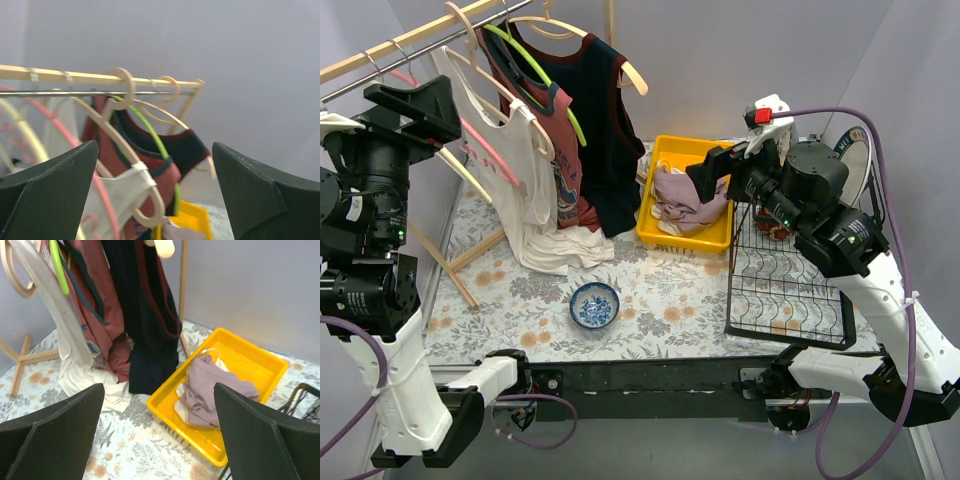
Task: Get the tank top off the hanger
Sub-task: Pick up the clothesline from the hanger.
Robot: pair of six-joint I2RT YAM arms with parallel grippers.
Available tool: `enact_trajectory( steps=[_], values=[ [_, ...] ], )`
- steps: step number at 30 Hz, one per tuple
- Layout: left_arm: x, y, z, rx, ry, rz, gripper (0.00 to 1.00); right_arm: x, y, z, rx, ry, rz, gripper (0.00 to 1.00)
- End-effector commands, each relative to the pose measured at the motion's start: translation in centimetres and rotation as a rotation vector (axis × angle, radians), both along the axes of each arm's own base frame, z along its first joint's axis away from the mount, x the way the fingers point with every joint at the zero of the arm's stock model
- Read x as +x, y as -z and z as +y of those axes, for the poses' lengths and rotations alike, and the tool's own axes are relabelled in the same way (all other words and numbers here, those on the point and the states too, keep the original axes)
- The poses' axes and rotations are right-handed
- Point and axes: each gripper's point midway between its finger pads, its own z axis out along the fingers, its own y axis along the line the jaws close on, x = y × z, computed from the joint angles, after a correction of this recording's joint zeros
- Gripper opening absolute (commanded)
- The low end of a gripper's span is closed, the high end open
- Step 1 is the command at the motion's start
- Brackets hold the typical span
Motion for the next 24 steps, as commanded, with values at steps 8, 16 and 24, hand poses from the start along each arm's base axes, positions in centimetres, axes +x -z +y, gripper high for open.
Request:
enact_trajectory(
  steps=[8, 16, 24],
  values=[
    [9.3, 6.9, -4.0, -0.069, 0.225, 0.301, 0.98, -2.9, 1.5, 1.1, 0.060, -0.124, 0.033, 0.99],
    [15.4, 10.0, -0.5, -0.083, 0.022, 0.407, 0.98, -3.1, 1.8, 1.1, 0.050, -0.134, 0.029, 0.97],
    [16.5, 9.5, -2.0, -0.135, 0.106, 0.339, 0.80, -3.0, 2.1, 0.9, 0.035, -0.127, 0.022, 0.97]
  ],
)
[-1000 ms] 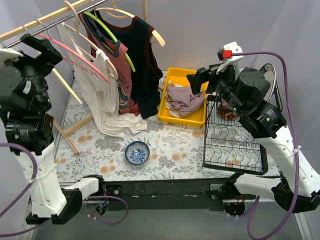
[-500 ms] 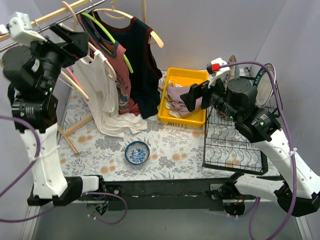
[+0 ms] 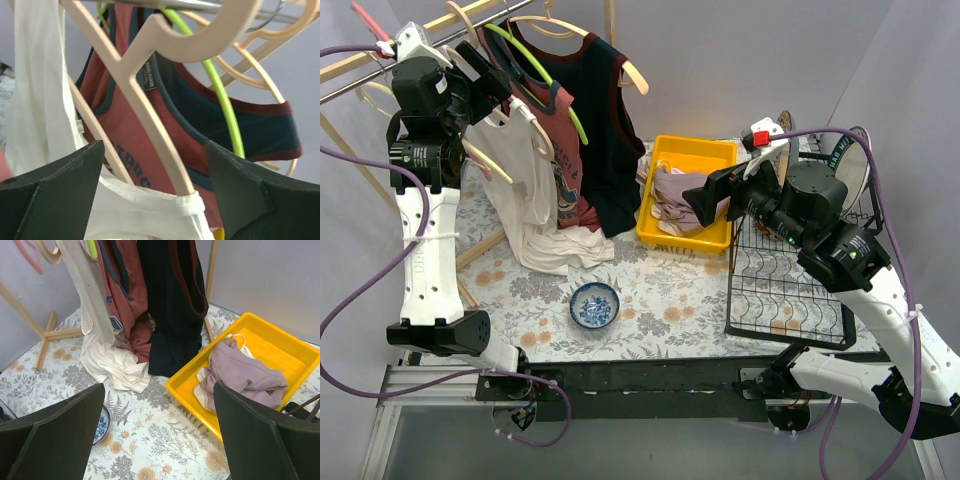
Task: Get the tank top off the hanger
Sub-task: Pick up the clothesline from the hanger.
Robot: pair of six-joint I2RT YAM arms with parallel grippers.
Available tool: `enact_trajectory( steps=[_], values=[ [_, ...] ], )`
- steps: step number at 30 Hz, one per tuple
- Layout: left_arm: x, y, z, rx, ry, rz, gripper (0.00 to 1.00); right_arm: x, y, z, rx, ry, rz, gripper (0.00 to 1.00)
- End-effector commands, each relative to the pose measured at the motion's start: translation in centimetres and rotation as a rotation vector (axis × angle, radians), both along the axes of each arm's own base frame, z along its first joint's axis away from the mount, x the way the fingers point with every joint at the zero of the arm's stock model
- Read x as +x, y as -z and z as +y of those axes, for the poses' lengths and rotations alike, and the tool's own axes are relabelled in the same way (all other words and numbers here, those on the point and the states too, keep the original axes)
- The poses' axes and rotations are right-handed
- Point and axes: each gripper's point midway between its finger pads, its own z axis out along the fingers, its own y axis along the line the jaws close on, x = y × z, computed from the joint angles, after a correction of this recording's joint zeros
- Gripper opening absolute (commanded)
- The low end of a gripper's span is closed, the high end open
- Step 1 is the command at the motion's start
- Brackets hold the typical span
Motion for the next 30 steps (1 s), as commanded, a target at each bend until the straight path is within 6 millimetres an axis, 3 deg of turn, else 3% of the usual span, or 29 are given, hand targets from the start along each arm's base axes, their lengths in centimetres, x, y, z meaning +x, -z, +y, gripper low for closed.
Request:
enact_trajectory(
  steps=[1, 11, 17, 21, 25, 30],
  values=[
    [-1.6, -3.4, -0.5, -0.052, 0.018, -0.117, 0.78, -0.3, -1.3, 0.1, 0.030, -0.013, -0.048, 0.97],
    [-1.0, -1.0, -0.9, -0.123, 0.023, -0.053, 0.73, -0.4, -1.5, -0.2, 0.037, -0.009, -0.070, 0.97],
    [-1.4, -2.1, -2.4, -0.236, 0.084, -0.093, 0.72, -0.5, -1.5, -0.7, 0.035, 0.004, -0.084, 0.97],
    [-0.7, -1.4, -2.9, -0.272, 0.105, -0.077, 0.69, -0.7, -1.6, -1.1, 0.038, 0.017, -0.094, 0.97],
    [-0.8, -1.5, -2.9, -0.277, 0.101, -0.082, 0.63, -0.8, -1.6, -1.7, 0.034, 0.031, -0.106, 0.98],
    [-1.5, -3.0, -2.7, -0.274, 0.097, -0.133, 0.49, -1.0, -1.8, -2.3, 0.036, 0.046, -0.124, 0.98]
  ],
)
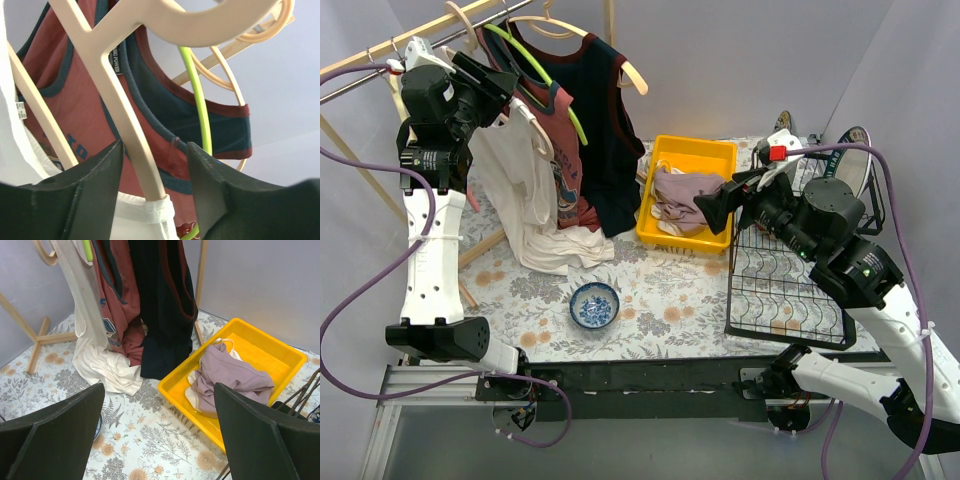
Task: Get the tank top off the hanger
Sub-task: Pick up the clothesline from the hanger.
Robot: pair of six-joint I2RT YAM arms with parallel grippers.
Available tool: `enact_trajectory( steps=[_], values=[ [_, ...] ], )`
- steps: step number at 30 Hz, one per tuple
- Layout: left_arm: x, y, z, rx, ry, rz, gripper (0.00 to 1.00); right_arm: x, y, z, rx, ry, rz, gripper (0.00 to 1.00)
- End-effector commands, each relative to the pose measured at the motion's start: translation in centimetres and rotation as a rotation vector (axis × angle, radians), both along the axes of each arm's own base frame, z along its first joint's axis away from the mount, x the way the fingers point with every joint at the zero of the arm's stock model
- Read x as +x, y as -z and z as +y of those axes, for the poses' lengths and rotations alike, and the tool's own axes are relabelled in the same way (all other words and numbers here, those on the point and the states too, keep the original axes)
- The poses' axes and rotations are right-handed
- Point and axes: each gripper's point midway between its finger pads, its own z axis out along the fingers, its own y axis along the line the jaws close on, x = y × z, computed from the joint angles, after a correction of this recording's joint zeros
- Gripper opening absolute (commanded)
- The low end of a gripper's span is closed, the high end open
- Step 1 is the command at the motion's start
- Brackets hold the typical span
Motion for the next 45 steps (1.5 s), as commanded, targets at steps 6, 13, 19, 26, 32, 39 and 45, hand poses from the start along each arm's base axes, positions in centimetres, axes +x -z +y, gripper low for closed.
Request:
enact_trajectory(
  steps=[6, 13, 19, 26, 32, 39, 45],
  values=[
    [-2.2, -3.4, -0.3, -0.010, 0.024, -0.097, 0.31, -0.3, -1.9, -0.7, 0.038, 0.013, -0.073, 0.98],
    [-2.9, -3.8, -0.5, -0.013, 0.033, -0.114, 0.25, -0.5, -2.0, -0.9, 0.043, 0.016, -0.077, 0.98],
    [-4.0, -6.3, -0.9, -0.026, 0.055, -0.175, 0.08, -0.7, -2.4, -0.8, 0.053, 0.009, -0.079, 0.98],
    [-5.9, -8.7, -1.2, -0.050, 0.071, -0.222, 0.00, -1.0, -2.7, -0.6, 0.067, -0.009, -0.077, 0.98],
    [-7.6, -10.1, -1.6, -0.063, 0.094, -0.248, 0.00, -1.2, -3.3, -0.4, 0.082, -0.022, -0.079, 0.98],
    [-9.2, -10.3, -2.5, -0.081, 0.146, -0.251, 0.00, -1.4, -3.7, -0.2, 0.096, -0.038, -0.077, 0.98],
    [-10.9, -10.3, -2.6, -0.070, 0.151, -0.237, 0.00, -1.9, -4.6, 0.2, 0.111, -0.072, -0.084, 0.98]
  ],
)
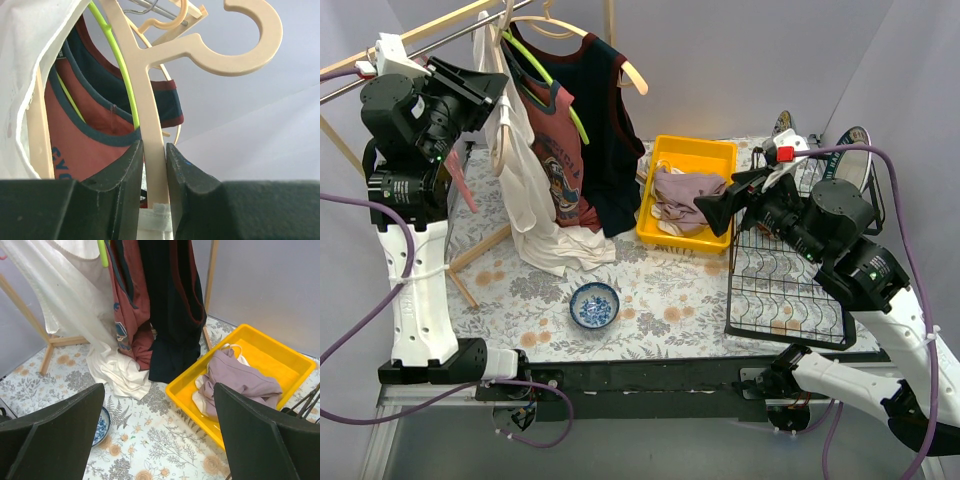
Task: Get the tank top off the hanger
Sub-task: Pick up the clothesline from the hanger.
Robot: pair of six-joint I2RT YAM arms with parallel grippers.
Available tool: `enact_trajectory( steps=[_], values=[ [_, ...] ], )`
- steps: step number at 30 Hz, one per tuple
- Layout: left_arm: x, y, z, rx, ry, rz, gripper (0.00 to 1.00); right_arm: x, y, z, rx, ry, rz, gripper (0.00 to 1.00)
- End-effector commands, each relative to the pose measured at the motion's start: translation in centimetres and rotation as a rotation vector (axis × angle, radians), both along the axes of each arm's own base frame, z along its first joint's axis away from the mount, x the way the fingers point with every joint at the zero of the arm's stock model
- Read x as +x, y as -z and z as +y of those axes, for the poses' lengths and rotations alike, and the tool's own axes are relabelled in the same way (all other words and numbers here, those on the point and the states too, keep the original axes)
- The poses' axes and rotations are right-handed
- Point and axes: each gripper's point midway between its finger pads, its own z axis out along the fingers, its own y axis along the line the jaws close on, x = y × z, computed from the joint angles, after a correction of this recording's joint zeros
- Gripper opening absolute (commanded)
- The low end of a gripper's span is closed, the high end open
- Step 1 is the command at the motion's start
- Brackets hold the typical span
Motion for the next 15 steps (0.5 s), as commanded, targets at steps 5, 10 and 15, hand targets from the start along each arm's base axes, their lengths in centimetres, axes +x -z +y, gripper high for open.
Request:
enact_trajectory(
  steps=[5, 10, 15],
  values=[
    [-5.0, -3.8, -0.1, 0.036, 0.012, -0.114, 0.00, -1.3, -4.5, 1.1, 0.098, -0.085, -0.064, 0.97],
    [-5.9, -3.8, 0.0, 0.046, 0.009, -0.107, 0.00, -1.5, -4.7, 2.0, 0.113, -0.126, -0.059, 0.97],
    [-7.3, -3.7, 0.0, 0.046, 0.010, -0.098, 0.00, -2.4, -6.2, 3.4, 0.138, -0.227, -0.099, 0.97]
  ],
)
